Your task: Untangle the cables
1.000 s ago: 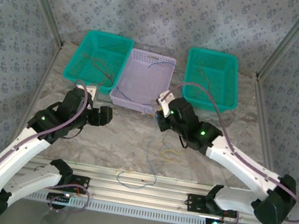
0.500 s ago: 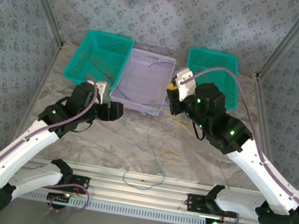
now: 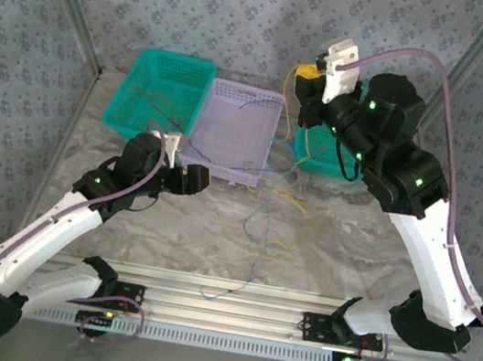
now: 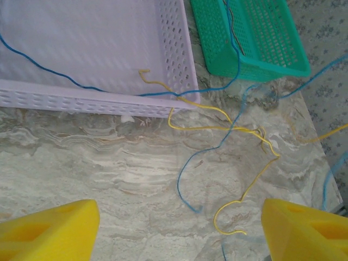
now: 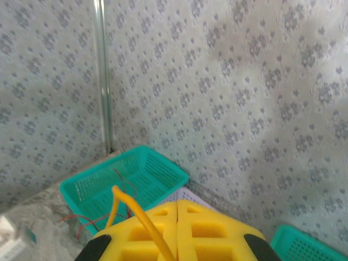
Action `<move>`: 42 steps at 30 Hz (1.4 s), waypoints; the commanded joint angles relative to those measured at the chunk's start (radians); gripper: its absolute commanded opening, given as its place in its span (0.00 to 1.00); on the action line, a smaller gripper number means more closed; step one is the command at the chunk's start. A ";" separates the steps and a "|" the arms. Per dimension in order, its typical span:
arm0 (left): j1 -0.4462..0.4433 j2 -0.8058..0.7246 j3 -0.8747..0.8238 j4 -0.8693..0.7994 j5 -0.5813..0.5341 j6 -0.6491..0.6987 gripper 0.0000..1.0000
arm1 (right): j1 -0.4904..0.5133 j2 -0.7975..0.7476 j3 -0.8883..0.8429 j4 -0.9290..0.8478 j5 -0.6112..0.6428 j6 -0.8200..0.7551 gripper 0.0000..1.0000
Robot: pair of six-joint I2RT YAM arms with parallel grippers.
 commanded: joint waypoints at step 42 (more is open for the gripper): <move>-0.227 -0.019 -0.158 0.590 -0.074 0.216 0.87 | 0.000 -0.077 -0.132 0.010 -0.608 0.275 0.00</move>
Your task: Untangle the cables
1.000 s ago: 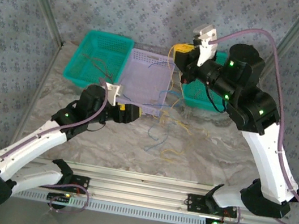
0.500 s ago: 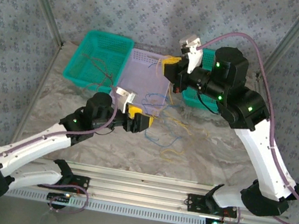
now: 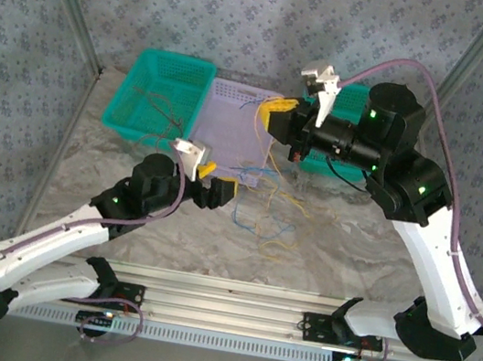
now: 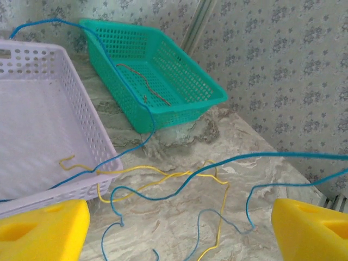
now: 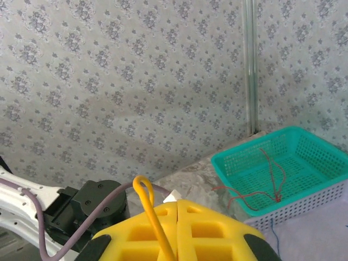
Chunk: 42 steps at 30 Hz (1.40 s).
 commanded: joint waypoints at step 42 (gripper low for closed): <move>-0.033 0.088 0.039 0.187 0.045 0.046 0.32 | 0.024 -0.071 -0.153 0.156 -0.233 0.140 0.00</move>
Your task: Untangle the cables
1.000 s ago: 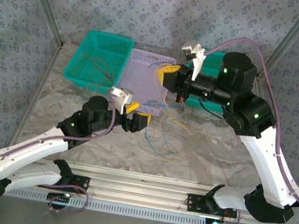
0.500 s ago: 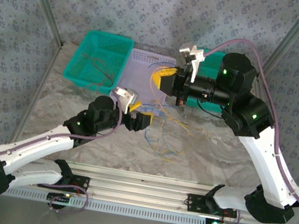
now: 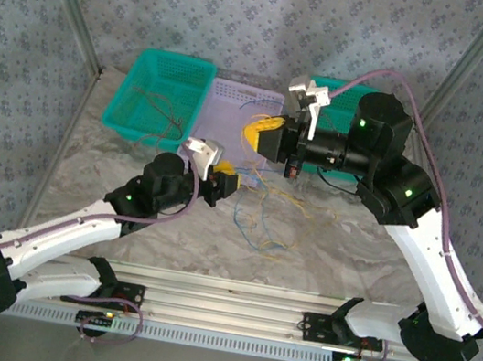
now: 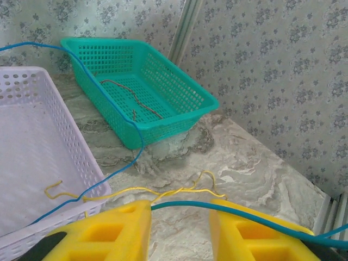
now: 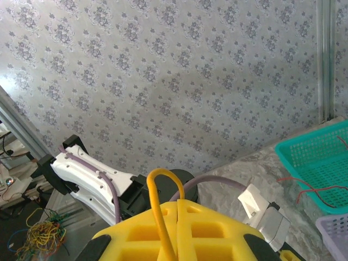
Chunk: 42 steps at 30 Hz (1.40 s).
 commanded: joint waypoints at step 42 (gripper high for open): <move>-0.270 -0.106 -0.118 0.250 -0.268 0.466 0.90 | -0.042 -0.090 -0.091 0.097 -0.110 0.074 0.00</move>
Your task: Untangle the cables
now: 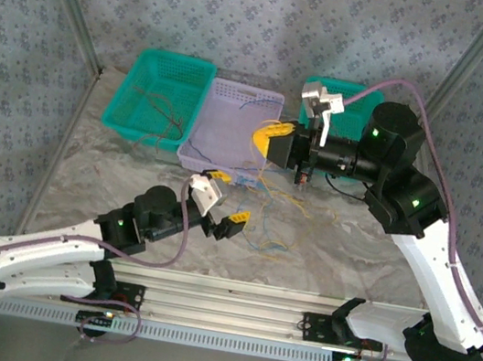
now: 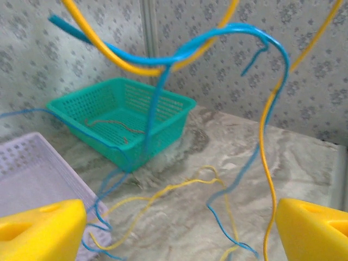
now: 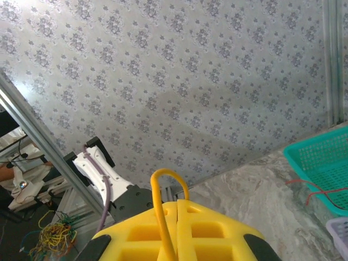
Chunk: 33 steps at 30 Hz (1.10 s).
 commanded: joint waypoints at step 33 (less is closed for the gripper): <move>0.093 0.154 0.075 0.289 0.089 -0.009 0.07 | 0.065 -0.038 -0.043 0.032 0.012 0.000 0.00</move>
